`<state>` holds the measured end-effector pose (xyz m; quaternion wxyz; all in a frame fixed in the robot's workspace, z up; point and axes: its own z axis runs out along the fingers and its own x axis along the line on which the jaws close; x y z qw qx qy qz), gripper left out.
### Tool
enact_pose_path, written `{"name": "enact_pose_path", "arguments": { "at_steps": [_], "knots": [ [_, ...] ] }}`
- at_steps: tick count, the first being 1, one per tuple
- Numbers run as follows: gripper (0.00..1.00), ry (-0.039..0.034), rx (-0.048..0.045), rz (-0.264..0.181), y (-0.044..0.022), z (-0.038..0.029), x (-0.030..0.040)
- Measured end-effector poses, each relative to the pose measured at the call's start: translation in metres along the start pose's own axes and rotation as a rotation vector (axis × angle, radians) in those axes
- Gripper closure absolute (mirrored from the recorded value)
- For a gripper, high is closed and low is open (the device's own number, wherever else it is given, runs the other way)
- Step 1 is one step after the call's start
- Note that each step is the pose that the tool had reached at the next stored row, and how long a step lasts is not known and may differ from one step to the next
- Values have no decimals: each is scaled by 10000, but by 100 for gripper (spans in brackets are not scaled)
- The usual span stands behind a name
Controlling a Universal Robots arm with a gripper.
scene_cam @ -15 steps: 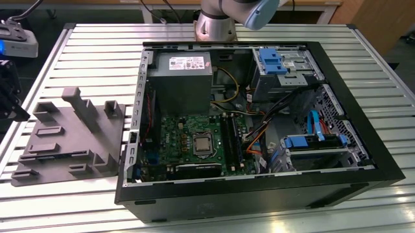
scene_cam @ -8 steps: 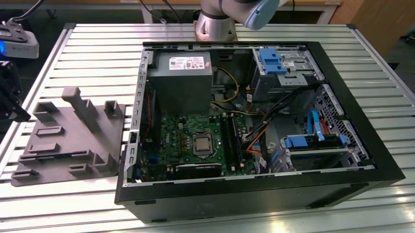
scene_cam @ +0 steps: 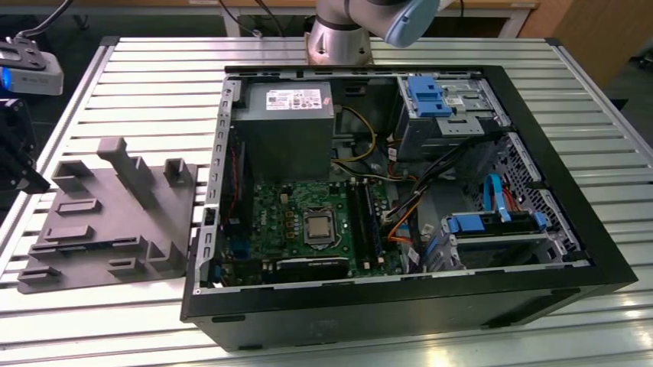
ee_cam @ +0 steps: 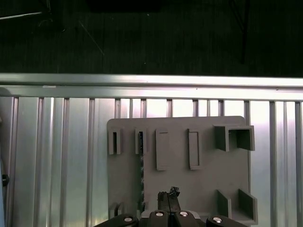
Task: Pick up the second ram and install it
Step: 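Pick up the second ram and move it above second insertion slot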
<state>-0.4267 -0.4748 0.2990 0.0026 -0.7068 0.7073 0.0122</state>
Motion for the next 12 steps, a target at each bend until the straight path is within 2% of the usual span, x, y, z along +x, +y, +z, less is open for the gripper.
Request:
{"name": "enact_pose_path", "arguments": {
  "at_steps": [1, 3, 12],
  "knots": [
    [89, 0, 0, 0, 0, 0, 0],
    [89, 0, 0, 0, 0, 48, 1],
    [89, -1, 1, 0, 0, 68, 28]
  ]
}}
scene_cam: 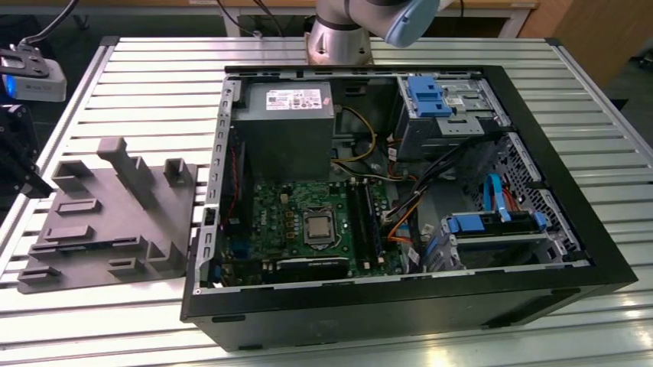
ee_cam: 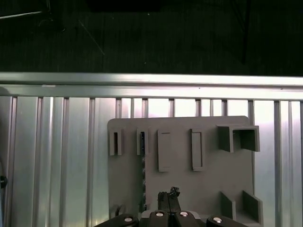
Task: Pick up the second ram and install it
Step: 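Pick up the second ram and move it above second insertion slot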
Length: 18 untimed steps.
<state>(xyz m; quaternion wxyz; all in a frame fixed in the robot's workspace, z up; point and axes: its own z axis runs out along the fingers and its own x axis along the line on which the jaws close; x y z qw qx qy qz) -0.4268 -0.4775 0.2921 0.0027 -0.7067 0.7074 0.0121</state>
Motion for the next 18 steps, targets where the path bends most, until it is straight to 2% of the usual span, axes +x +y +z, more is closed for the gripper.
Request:
{"name": "enact_pose_path", "arguments": {
  "at_steps": [18],
  "knots": [
    [89, 1, -1, 0, -1, 97, 62]
  ]
}}
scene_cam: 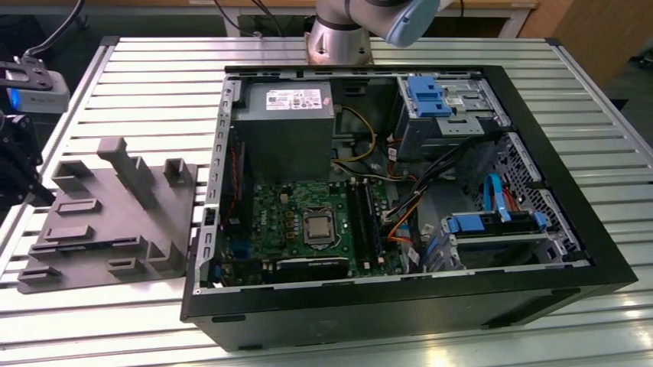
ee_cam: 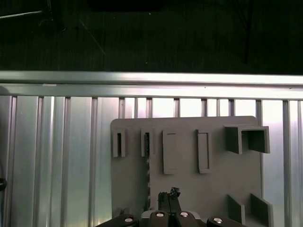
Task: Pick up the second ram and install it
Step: 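Pick up the second ram and move it above second insertion slot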
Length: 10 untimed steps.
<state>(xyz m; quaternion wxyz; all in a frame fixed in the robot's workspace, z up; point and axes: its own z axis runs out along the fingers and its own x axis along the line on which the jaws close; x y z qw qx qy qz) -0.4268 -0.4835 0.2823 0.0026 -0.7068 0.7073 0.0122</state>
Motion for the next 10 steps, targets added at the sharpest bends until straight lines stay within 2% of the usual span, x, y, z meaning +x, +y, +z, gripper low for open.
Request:
{"name": "enact_pose_path", "arguments": {
  "at_steps": [10],
  "knots": [
    [89, 2, -1, 0, -1, 37, 12]
  ]
}}
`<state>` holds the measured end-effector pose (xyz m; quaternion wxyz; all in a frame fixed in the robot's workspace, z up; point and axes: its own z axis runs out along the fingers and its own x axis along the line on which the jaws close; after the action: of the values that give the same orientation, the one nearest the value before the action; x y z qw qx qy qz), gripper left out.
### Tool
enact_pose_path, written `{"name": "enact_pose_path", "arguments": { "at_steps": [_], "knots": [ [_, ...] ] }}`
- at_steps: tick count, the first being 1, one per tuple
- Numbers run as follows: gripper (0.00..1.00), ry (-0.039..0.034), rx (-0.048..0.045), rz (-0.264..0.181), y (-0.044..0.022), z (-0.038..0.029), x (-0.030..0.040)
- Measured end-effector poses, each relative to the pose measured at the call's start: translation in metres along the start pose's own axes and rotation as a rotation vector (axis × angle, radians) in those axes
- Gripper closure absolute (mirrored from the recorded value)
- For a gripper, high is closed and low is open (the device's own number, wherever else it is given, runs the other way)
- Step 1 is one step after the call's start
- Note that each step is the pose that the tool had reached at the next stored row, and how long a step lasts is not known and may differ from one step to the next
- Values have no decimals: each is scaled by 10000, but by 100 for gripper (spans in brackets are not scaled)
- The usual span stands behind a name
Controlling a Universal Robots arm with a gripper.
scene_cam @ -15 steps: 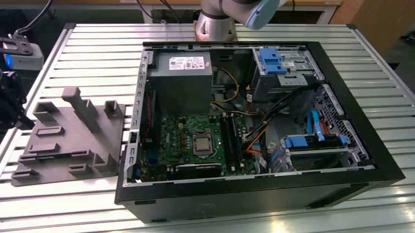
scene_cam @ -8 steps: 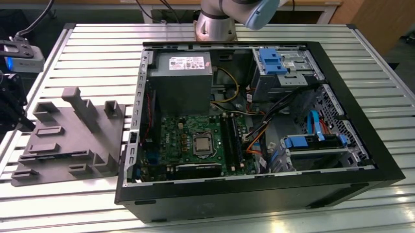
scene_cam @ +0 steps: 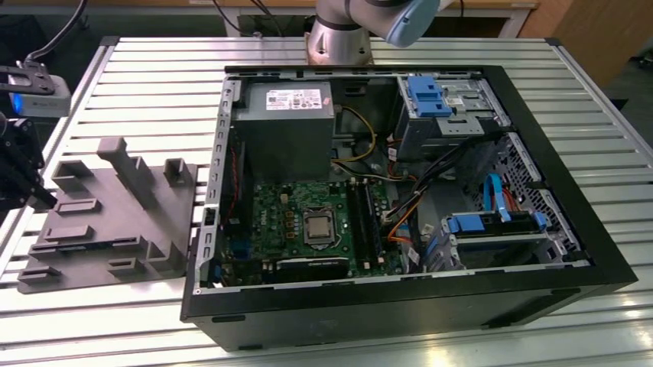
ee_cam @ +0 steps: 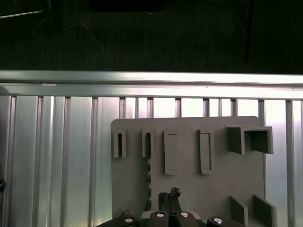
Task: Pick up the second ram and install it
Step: 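Pick up the second ram and move it above second insertion slot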
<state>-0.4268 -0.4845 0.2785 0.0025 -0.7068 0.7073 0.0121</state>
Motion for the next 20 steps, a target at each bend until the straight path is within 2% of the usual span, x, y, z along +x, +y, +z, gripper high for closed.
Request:
{"name": "enact_pose_path", "arguments": {
  "at_steps": [20],
  "knots": [
    [89, 18, 0, 0, -1, 46, 3]
  ]
}}
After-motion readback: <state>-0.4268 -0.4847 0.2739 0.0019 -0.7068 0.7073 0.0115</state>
